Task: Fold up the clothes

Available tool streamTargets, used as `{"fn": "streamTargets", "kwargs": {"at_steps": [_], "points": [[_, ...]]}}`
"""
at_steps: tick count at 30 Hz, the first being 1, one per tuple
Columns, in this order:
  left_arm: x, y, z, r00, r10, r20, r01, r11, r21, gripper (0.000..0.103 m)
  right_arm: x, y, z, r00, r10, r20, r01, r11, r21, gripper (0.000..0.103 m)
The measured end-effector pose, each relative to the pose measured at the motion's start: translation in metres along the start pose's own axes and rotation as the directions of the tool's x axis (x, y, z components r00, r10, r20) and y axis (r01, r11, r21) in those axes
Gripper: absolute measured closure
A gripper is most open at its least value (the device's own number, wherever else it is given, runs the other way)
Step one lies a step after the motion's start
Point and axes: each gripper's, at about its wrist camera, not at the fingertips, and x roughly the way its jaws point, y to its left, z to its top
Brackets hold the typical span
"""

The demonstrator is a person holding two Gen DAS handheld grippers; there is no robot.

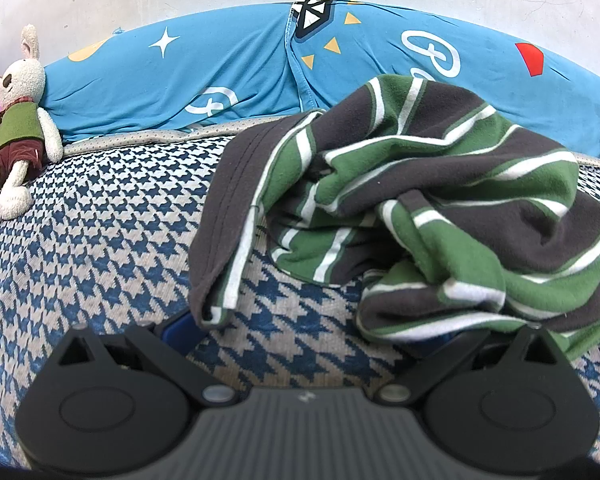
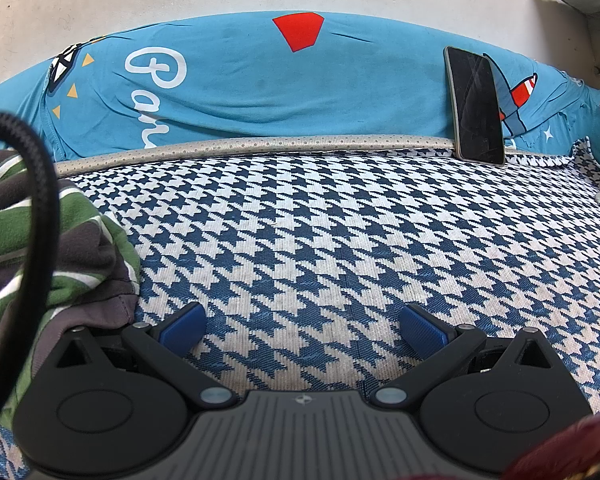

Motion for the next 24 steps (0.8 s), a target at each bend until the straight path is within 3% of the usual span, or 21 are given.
{"fn": "streamTargets", "kwargs": {"at_steps": [12,19,24], "points": [[-0.002,-0.002,0.0,1.0,0.007,-0.003,-0.007,1.0,0.004,0.0,-0.002,0.0,-0.001,1.0,-0.002,0.0,0.002,1.0,0.002,0.0],[-0.008,0.0,0.003,0.998,-0.02,-0.06,0.022,0.999,0.023,0.0,-0.012,0.011,0.001,0.996,-0.073,-0.058,0.076,0.996,0.054,0.0],[-0.006,0.002,0.006,0.996,-0.032,-0.088,0.033,0.999,0.016,0.0,-0.014,0.026,0.01,0.996,-0.01,-0.092,0.014,0.999,0.039,0.0]]}}
